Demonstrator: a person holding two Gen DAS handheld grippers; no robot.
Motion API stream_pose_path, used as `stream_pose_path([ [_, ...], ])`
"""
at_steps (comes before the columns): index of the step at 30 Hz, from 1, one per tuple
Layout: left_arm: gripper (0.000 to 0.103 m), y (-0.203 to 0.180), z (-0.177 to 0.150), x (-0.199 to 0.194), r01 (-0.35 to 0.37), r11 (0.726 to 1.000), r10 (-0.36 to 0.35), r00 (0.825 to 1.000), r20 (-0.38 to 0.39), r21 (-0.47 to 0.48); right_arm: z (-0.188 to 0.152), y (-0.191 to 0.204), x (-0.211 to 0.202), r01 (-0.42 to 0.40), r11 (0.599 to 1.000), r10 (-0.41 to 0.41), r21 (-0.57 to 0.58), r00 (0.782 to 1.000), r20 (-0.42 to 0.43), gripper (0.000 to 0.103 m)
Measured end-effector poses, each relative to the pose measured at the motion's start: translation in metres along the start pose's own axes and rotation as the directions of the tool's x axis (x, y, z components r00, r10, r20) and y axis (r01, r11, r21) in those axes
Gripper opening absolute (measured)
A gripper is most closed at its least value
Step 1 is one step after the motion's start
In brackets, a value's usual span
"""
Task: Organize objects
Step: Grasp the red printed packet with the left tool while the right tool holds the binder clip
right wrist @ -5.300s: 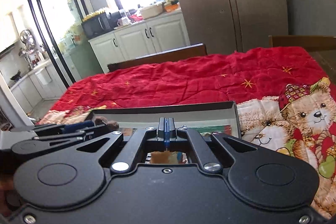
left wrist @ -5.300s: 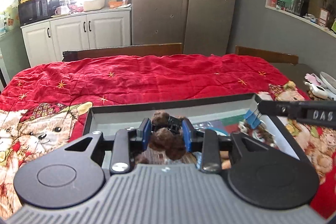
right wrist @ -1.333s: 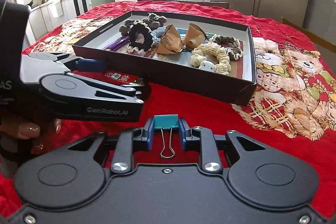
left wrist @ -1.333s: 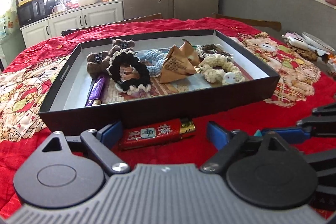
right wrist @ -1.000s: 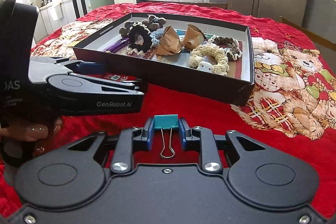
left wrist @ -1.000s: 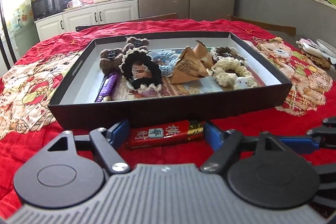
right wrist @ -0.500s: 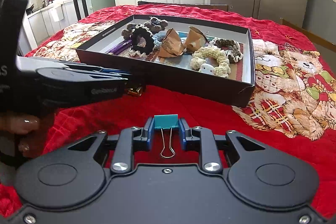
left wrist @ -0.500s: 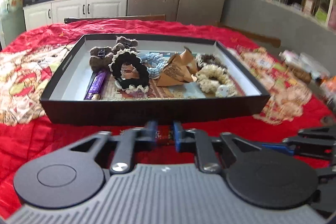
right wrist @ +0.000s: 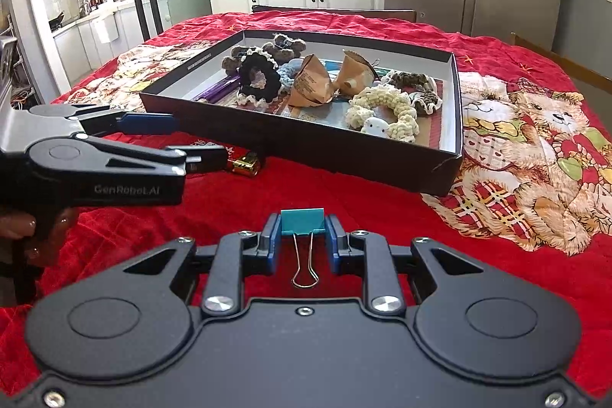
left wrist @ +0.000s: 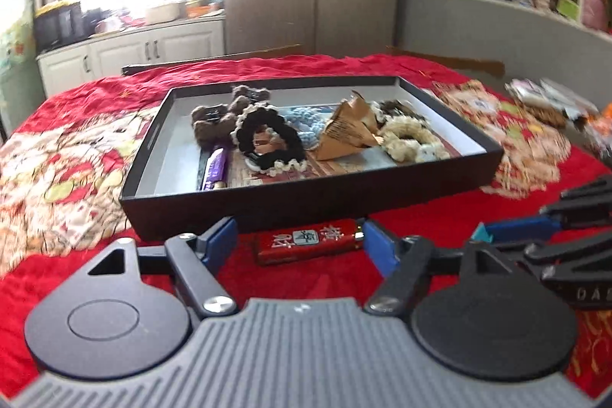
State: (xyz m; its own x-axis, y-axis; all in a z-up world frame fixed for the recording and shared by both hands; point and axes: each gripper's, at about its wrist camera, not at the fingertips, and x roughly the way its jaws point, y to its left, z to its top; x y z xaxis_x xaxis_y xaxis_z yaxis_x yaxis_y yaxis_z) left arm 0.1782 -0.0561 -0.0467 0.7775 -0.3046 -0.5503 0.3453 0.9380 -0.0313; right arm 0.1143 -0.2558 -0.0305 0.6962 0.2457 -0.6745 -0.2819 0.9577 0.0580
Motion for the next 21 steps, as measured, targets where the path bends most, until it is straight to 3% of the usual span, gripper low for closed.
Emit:
stream_pose_path([
  [3, 0.092, -0.006, -0.002, 0.002, -0.014, 1.000, 0.014, 1.000, 0.001, -0.028, 0.000, 0.000, 0.002, -0.003, 1.000, 0.003, 0.002, 1.000, -0.003, 0.023],
  [7, 0.103, -0.020, -0.004, 0.004, -0.072, 0.997, 0.072, 0.997, 0.026, 0.006, -0.001, 0.000, 0.002, -0.007, 1.000, 0.007, 0.000, 1.000, -0.003, 0.023],
  [13, 0.103, -0.034, 0.000, 0.016, -0.111, 0.994, 0.111, 0.994, -0.016, 0.025, -0.002, -0.002, 0.002, -0.009, 1.000, 0.009, 0.008, 1.000, -0.003, 0.023],
  [16, 0.103, -0.032, 0.000, 0.024, -0.132, 0.991, 0.131, 0.990, -0.059, -0.012, -0.002, -0.003, 0.001, -0.011, 1.000, 0.011, 0.011, 1.000, -0.001, 0.023],
  [21, 0.094, -0.024, 0.000, 0.034, -0.126, 0.989, 0.116, 0.987, -0.111, -0.083, -0.002, -0.004, 0.002, -0.016, 1.000, 0.016, 0.011, 1.000, -0.001, 0.023],
])
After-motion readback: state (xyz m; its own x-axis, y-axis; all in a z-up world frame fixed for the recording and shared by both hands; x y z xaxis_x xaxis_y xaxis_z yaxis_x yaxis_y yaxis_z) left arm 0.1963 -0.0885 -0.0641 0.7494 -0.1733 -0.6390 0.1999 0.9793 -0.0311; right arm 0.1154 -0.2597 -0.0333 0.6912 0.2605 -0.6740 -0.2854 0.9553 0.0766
